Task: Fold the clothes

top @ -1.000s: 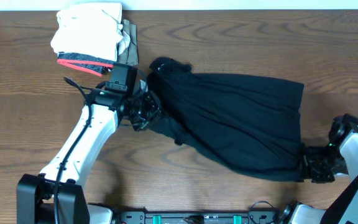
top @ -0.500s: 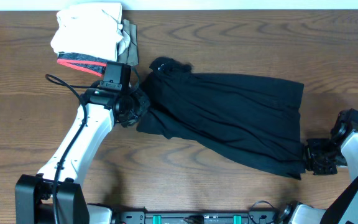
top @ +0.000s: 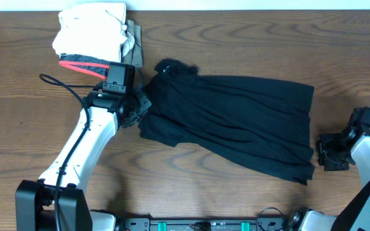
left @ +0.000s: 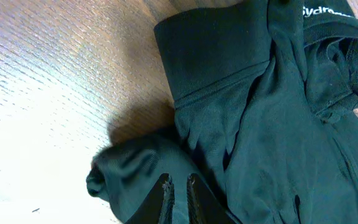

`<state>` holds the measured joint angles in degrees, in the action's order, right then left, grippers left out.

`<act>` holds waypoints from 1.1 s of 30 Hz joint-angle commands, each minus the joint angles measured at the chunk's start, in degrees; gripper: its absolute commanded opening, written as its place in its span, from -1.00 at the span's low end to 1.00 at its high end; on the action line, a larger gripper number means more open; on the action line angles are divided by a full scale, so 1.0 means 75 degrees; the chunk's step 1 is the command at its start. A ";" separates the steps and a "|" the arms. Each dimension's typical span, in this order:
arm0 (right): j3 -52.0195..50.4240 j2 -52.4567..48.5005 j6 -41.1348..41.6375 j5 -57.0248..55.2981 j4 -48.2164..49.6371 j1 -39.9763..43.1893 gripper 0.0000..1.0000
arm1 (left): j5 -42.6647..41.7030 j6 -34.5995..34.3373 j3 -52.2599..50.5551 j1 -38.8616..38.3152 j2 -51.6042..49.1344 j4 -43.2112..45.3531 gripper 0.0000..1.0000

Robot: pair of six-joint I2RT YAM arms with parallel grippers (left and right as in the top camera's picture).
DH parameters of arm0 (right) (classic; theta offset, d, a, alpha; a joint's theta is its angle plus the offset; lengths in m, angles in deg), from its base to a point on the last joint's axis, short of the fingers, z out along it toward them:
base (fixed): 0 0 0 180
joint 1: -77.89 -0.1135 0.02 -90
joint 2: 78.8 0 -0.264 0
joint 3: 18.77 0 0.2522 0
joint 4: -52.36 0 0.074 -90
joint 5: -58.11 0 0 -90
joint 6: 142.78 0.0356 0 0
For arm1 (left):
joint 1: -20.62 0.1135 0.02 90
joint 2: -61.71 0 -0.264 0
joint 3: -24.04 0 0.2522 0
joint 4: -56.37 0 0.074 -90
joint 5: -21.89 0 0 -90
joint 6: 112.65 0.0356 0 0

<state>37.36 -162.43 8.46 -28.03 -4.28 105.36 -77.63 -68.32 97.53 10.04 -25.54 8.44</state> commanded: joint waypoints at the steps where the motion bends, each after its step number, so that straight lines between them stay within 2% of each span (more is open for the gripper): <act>1: 0.0114 -0.0020 -0.0117 0.0376 -0.0111 -0.0219 -0.53 | 0.0219 -0.0064 0.0067 0.0038 -0.0128 -0.0006 -0.76; 2: 0.0134 -0.0012 -0.0149 0.0376 -0.0227 -0.0221 -0.53 | 0.0219 -0.0052 0.0067 0.0038 -0.0163 -0.0012 -0.75; 3: 0.0169 0.0006 -0.0152 0.0306 -0.0408 -0.0210 -0.52 | 0.0219 0.0023 0.0067 0.0038 -0.0201 -0.0015 -0.66; 4: 0.0210 0.0047 -0.0181 0.0210 -0.0609 -0.0195 -0.52 | 0.0219 0.0117 0.0067 0.0038 -0.0204 -0.0020 -0.43; 9: 0.0463 0.0522 -0.1186 0.0085 -0.1084 -0.0195 -0.45 | 0.0131 0.0901 0.0067 0.0038 -0.0213 -0.0163 -0.03; 15: 0.0731 0.1740 -0.3445 0.0420 -0.1635 -0.0265 -0.11 | 0.0128 0.1090 0.0070 0.0038 -0.0012 -0.0632 0.01; 16: 0.0731 0.1961 -0.4030 0.0699 -0.1711 -0.0323 -0.02 | 0.0128 0.1090 0.0070 0.0038 0.0050 -0.0717 0.02; 17: 0.0731 0.2197 -0.4657 0.0970 -0.1891 -0.0423 0.18 | 0.0131 0.1090 0.0070 0.0038 0.0134 -0.0816 0.03; 18: 0.0731 0.2328 -0.4896 0.1011 -0.2090 -0.0498 0.26 | 0.0128 0.1090 0.0070 0.0038 0.0178 -0.0871 0.22; 19: 0.0729 0.2457 -0.4954 0.0976 -0.2410 -0.0595 0.37 | 0.0128 0.1090 0.0070 0.0038 0.0207 -0.0930 0.55; 20: 0.0720 0.2535 -0.4858 0.0863 -0.2719 -0.0682 0.43 | 0.0128 0.1090 0.0070 0.0038 0.0213 -0.0979 0.76; 21: 0.0702 0.2594 -0.4476 0.0667 -0.3115 -0.0769 0.44 | 0.0114 0.1093 0.0067 0.0038 0.0210 -0.1026 0.82; 26: 0.0335 0.2614 -0.2669 0.0358 -0.4022 -0.0901 0.47 | -0.0615 0.1649 0.0067 0.0038 0.0201 -0.1099 0.85; 33: -0.0522 0.2614 -0.1539 0.0568 -0.3826 -0.0903 0.52 | -0.0842 0.2034 -0.0017 0.0029 0.0146 -0.1361 0.85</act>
<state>35.98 -143.07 -9.27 -24.14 -33.65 99.30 -82.52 -55.49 97.53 10.04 -24.73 -0.92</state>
